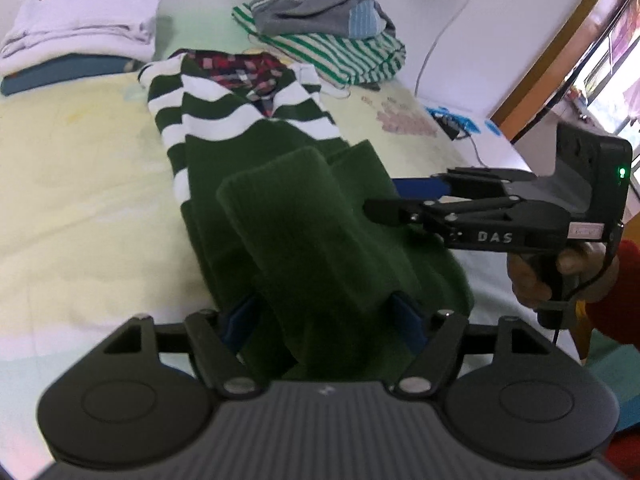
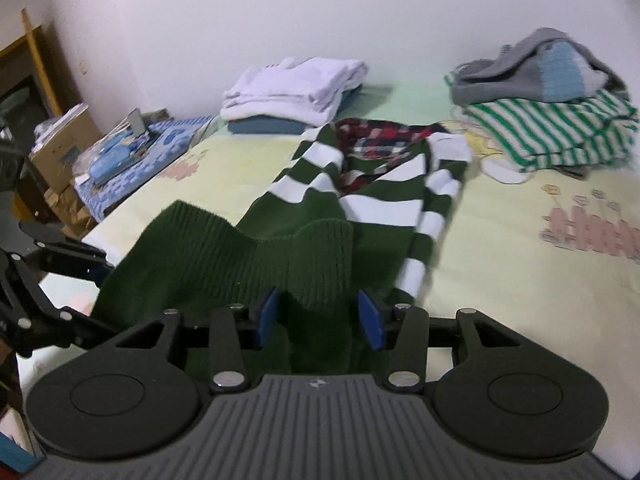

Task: Fold clothes

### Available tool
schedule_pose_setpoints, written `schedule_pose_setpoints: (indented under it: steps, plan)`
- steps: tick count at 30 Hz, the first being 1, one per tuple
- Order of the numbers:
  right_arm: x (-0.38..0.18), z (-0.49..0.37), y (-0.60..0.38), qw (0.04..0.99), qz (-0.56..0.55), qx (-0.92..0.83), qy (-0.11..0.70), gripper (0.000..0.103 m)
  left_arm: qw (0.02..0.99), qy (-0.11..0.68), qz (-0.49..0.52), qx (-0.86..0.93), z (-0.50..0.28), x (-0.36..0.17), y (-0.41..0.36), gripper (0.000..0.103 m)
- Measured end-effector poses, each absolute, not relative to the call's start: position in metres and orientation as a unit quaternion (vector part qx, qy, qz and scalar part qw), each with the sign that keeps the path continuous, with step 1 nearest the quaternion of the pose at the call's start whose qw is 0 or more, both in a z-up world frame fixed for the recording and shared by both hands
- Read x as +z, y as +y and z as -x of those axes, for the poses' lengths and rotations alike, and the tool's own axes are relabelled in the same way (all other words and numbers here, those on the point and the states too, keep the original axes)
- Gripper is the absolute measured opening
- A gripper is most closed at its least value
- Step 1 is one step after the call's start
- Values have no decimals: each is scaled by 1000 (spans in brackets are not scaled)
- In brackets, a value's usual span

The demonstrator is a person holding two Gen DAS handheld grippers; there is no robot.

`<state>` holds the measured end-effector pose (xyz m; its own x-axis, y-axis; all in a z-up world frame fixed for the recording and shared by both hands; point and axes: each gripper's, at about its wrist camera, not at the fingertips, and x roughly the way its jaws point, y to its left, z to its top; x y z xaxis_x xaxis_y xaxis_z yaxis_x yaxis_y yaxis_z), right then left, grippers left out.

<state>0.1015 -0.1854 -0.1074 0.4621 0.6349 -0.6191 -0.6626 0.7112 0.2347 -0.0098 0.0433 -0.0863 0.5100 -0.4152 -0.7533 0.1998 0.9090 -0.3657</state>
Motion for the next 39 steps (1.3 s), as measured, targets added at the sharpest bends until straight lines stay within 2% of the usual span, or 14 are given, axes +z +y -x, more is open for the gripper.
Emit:
schedule_pose_setpoints:
  steps: [1,3,8,11,13,15,22,26,27,29,30,35,37,39]
  plan:
    - [-108,-101,-183,853,25,381,355,22,861,462,121,-175,12,-86,46,77]
    - [-107,-101,-184,855,21,377,355,15,861,462,128,-169,15,-87,52,79]
    - [-117,-108,-194,863,-17,335,378,13,857,465,153,-161,24,-94,58,79]
    - [-109,-106,-191,868,-1,323,377,18,857,465,152,-161,28,-93,57,79]
    - [-87,-99,-190,880,9,333,339,32,862,458,142,-165,32,-89,55,78]
    - [-67,-95,-181,874,21,367,317,38,866,451,134,-171,35,-86,52,75]
    - [-45,-125,-85,760,106,531,360,54,863,448,127,-199,39,-88,41,74]
    - [-69,-161,-34,659,140,562,480,54,855,458,132,-203,41,-99,35,68]
    - [-75,-162,-26,647,169,556,494,53,856,457,129,-204,42,-101,34,61]
    - [-83,-161,-14,637,232,537,501,30,858,454,127,-204,44,-103,32,59]
    - [-83,-161,-13,635,245,533,502,8,858,452,129,-205,45,-104,33,58]
    - [-53,-166,-39,672,161,559,458,4,862,447,148,-187,50,-105,38,44]
    - [-39,-174,-55,691,78,585,417,0,863,445,156,-180,52,-105,40,30]
    - [-38,-180,-60,726,47,568,386,0,864,444,164,-172,54,-105,43,28]
